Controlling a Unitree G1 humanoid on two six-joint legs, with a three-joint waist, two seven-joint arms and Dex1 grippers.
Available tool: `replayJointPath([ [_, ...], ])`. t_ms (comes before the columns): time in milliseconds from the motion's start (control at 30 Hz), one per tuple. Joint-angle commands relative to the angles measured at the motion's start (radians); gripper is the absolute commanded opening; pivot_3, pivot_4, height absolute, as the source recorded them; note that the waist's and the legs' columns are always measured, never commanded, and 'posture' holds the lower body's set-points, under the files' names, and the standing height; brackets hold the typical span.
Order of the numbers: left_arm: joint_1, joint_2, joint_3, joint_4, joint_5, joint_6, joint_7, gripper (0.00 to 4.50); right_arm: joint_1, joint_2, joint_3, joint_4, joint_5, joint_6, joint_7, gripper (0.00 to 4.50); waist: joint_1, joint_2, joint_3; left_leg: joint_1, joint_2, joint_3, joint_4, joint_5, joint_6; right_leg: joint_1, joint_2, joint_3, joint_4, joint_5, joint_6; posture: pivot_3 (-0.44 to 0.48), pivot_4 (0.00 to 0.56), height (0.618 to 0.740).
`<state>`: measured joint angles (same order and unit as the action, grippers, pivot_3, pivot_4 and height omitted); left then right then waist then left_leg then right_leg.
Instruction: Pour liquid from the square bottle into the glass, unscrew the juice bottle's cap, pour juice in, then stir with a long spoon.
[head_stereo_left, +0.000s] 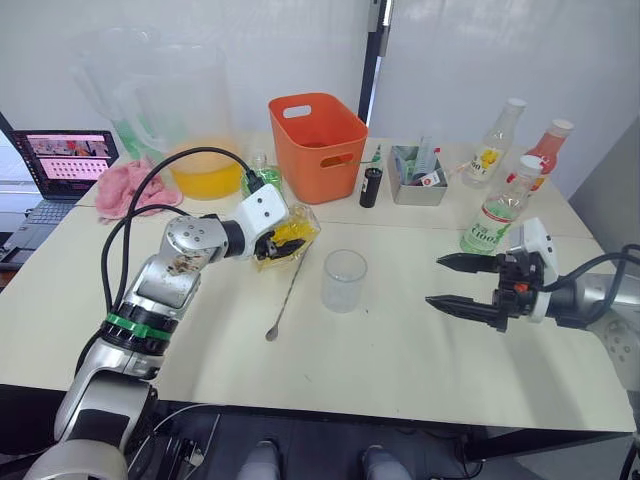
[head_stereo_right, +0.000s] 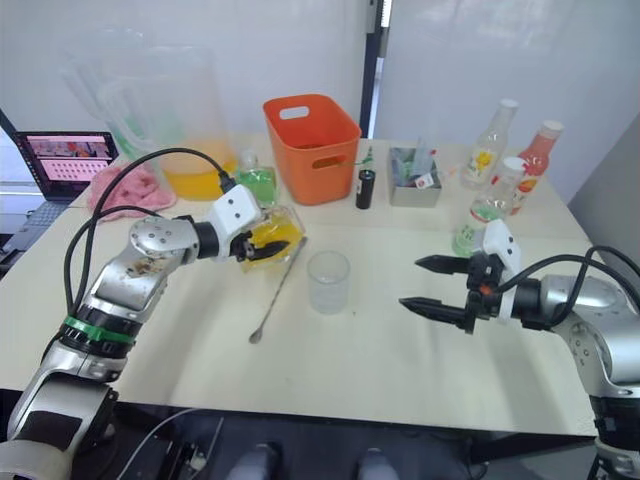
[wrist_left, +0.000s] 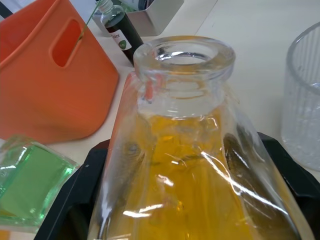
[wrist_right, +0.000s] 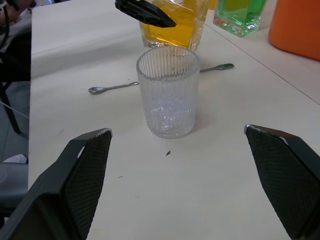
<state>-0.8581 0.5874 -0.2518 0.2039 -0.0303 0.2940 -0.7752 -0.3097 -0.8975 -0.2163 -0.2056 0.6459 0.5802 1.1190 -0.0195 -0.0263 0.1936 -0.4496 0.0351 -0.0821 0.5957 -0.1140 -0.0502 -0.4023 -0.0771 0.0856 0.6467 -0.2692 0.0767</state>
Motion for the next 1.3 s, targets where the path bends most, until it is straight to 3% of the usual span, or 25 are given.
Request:
replayJointPath([
  [33,-0.076,-0.008,0.038,-0.013,0.048,-0.107,0.047,2.82,0.006,-0.012,-0.048,-0.034,0.006,-0.007,-0.024,4.48,-0.001,0.000,0.000,-0.001,0.000,0.000,0.001,0.000,0.000,0.000,0.000,0.000,0.000,0.000,0.000,0.000,0.150,0.740],
  [300,-0.107,-0.052,0.027,0.082,0.161,-0.239,0.135,2.82,0.041,-0.025,-0.106,-0.052,0.004,-0.007,-0.071,4.48,0.001,0.000,0.000,-0.002,0.000,0.000,0.002,0.000,0.000,-0.001,0.000,0.000,0.000,0.002,-0.001,0.000,0.150,0.740],
  [733,-0.092,-0.094,-0.049,0.145,0.319,-0.452,0.176,2.82,0.087,-0.010,-0.132,-0.147,0.085,0.056,-0.097,4.48,0.004,0.000,0.000,-0.003,-0.001,0.000,0.004,0.000,0.000,-0.001,0.000,0.000,0.000,0.003,-0.001,0.000,0.150,0.740],
  [1300,-0.059,-0.109,-0.059,0.162,0.405,-0.621,0.245,2.82,0.111,-0.006,-0.140,-0.167,0.102,0.052,-0.120,4.48,0.002,0.000,0.000,-0.004,-0.001,0.000,0.007,0.000,0.000,-0.001,0.000,0.001,0.001,0.003,0.000,0.000,0.150,0.740],
])
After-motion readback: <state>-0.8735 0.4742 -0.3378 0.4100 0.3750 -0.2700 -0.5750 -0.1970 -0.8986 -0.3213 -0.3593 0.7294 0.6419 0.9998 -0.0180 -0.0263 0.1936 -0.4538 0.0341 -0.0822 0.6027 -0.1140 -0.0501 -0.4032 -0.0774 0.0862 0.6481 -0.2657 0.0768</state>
